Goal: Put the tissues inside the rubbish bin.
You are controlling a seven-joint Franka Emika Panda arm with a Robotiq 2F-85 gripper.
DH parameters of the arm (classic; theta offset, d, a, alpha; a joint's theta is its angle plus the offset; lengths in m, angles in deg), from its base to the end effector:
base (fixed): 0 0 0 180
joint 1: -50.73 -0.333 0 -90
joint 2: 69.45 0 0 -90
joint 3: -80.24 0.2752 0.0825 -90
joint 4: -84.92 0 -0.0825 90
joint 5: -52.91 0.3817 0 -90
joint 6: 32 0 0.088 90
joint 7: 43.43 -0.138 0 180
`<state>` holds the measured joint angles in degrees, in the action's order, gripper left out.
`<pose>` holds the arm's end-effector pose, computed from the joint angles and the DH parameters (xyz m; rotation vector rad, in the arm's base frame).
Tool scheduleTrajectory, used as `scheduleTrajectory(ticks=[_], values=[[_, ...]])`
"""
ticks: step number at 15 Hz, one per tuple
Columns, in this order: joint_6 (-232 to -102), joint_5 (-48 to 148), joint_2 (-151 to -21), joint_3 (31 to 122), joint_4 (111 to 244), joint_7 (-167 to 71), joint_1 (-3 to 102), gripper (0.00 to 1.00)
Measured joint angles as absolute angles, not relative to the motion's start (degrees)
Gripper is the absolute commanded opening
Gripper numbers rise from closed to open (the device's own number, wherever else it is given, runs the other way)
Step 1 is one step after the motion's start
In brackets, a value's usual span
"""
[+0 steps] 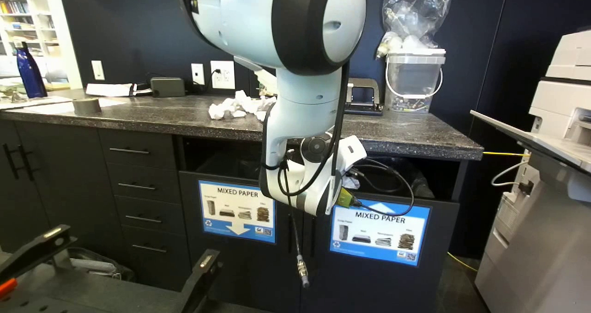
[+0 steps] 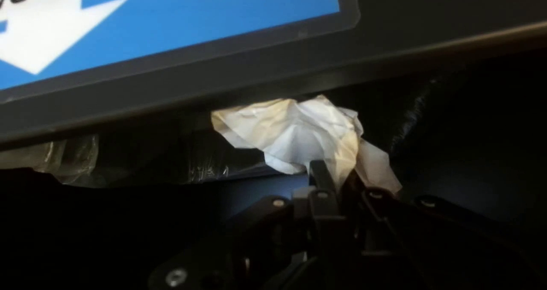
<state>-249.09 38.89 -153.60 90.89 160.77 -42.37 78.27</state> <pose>0.6301 -0.1933 -0.0396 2.6739 -0.3593 1.5320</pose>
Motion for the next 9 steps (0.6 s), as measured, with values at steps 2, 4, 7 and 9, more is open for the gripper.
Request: scheduleTrajectory(ticks=[2,4,7,9], values=[[-249.6,40.7,-155.5,90.1,158.5,-42.7,77.5,0.10],[-250.9,42.5,-155.3,87.6,158.4,-44.6,75.9,0.11],[-251.6,44.5,-154.9,85.3,158.0,-46.6,74.0,0.10],[-251.6,45.0,-154.7,84.6,157.7,-47.5,73.1,0.09]])
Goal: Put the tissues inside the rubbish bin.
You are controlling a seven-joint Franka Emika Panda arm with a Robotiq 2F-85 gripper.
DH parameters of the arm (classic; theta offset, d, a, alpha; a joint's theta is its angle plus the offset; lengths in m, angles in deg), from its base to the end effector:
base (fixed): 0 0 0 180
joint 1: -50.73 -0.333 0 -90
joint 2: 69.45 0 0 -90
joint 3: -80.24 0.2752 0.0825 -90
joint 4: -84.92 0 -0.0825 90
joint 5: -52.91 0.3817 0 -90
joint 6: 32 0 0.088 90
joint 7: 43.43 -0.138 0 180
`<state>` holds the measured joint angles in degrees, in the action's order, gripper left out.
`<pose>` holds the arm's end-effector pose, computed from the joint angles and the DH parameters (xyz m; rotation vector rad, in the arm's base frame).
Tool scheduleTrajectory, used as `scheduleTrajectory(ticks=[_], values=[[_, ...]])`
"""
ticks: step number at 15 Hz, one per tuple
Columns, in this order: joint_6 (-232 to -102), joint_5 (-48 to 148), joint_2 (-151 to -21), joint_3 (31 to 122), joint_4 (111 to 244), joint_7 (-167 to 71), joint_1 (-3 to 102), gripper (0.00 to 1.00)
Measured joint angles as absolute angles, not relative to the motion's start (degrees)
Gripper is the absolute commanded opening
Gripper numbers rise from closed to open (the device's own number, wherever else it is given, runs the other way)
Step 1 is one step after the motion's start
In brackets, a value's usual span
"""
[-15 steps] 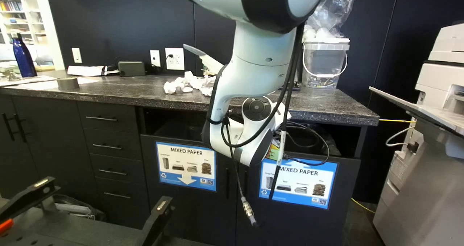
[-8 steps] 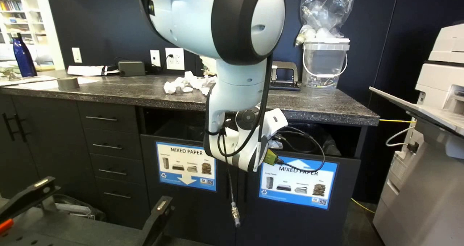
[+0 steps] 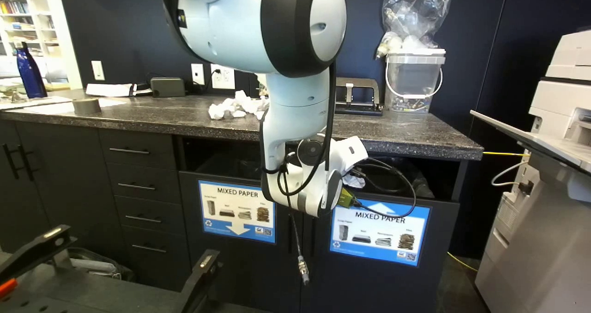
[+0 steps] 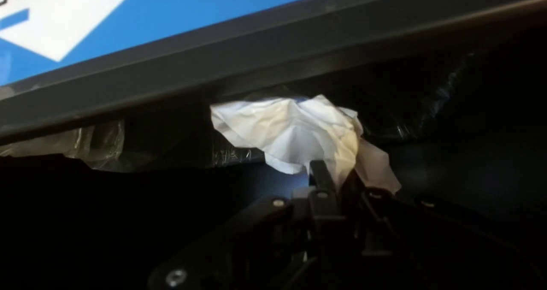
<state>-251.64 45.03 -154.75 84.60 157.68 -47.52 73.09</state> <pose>0.6325 -0.2022 -0.0359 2.5927 -0.4480 1.5758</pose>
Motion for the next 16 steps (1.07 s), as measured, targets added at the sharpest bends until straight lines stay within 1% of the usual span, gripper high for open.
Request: scheduleTrajectory(ticks=[1,2,3,11,16], values=[[-251.6,45.2,-154.7,84.4,157.5,-47.9,72.8,0.36],[-251.6,45.3,-154.7,84.4,157.5,-48.3,72.6,0.36],[-251.6,45.6,-154.7,84.4,157.4,-48.9,72.4,0.40],[-250.6,45.0,-154.7,84.4,157.5,-51.8,72.0,1.00],[-246.1,45.0,-154.7,82.4,157.3,-51.2,71.5,1.00]])
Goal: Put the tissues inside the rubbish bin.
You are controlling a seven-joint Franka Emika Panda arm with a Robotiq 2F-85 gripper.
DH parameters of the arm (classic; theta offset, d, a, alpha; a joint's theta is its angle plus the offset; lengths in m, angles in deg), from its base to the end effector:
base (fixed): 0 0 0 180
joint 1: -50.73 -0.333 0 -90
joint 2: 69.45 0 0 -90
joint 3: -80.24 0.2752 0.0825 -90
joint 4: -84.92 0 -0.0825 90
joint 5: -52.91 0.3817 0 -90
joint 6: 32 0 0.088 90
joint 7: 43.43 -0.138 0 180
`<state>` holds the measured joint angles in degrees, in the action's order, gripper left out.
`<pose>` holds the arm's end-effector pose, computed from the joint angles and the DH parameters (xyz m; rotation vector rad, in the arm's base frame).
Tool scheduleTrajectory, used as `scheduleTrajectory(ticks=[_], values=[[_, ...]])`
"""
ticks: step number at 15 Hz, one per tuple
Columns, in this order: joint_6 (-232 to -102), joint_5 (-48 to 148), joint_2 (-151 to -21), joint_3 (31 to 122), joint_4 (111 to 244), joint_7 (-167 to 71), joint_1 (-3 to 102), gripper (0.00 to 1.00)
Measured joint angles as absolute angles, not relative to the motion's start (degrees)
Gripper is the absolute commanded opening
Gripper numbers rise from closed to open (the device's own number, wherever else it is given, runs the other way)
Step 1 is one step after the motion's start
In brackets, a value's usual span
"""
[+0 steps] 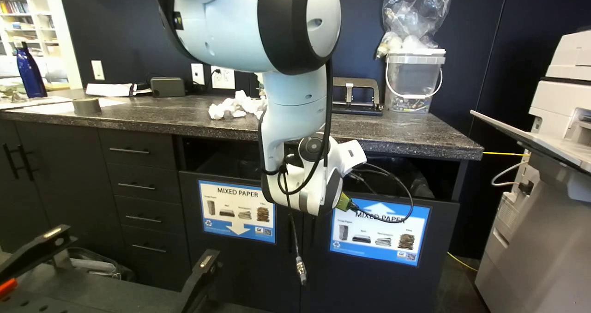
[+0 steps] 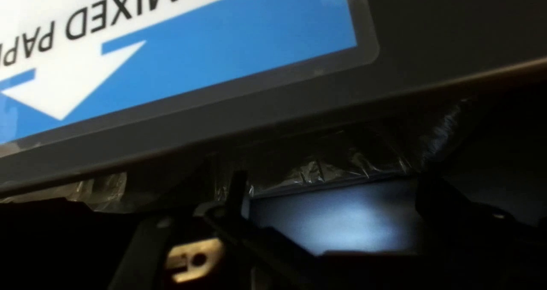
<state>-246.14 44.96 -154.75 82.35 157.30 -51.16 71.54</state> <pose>0.6343 -0.2016 -0.0508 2.6717 -0.4835 1.4573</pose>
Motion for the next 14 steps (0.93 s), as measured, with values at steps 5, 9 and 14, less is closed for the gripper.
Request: scheduleTrajectory(ticks=[5,9,14], values=[[-246.2,40.5,-152.1,81.0,160.6,-51.0,73.2,1.00],[-245.9,30.9,-144.3,81.2,170.0,-51.7,76.8,1.00],[-235.5,26.2,-130.9,80.3,182.7,-51.7,78.8,1.00]])
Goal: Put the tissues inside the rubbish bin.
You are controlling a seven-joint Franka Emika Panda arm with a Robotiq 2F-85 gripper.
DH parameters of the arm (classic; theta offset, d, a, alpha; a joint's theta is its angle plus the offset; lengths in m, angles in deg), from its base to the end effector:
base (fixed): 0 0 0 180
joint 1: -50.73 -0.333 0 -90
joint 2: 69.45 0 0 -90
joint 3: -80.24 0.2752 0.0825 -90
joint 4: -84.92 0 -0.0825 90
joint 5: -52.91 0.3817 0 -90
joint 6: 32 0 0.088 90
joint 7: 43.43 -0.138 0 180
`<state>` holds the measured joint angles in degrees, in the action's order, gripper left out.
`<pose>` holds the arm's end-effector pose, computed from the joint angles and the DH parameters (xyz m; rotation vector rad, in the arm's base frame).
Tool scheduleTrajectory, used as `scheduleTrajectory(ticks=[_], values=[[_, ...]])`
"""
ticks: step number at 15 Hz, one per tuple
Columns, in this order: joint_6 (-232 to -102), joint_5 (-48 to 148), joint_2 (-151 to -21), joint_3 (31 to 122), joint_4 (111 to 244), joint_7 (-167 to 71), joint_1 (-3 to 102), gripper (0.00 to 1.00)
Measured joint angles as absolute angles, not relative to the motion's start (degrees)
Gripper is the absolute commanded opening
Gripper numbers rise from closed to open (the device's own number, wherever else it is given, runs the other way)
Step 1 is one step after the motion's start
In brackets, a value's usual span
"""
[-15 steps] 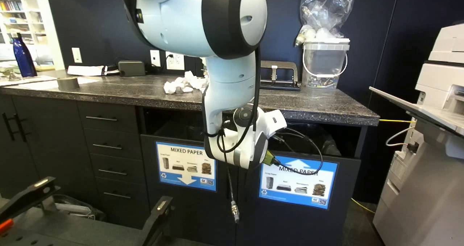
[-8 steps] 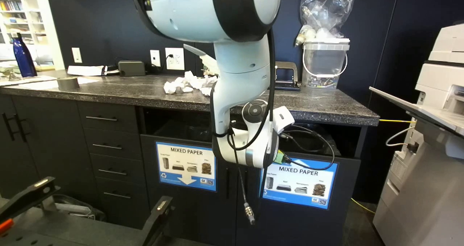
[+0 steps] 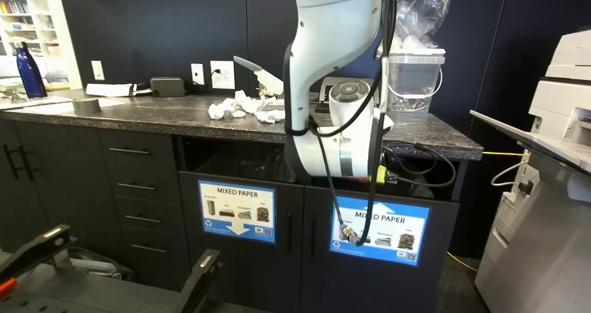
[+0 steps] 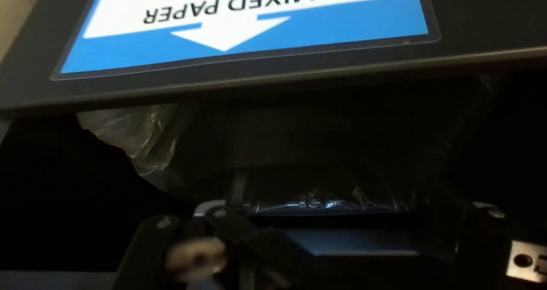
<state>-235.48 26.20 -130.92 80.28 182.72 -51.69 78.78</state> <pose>0.5930 -0.2464 0.0215 2.8154 -0.1862 1.0969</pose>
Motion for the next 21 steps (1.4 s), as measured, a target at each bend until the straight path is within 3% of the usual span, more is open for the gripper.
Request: scheduleTrajectory(ticks=[8,14,21], values=[[-205.5,34.4,-106.1,74.8,199.9,-43.7,68.1,1.00],[-179.1,40.7,-90.7,79.3,201.0,-37.9,60.2,1.00],[-171.7,49.0,-93.7,82.0,191.0,-43.0,52.3,1.00]])
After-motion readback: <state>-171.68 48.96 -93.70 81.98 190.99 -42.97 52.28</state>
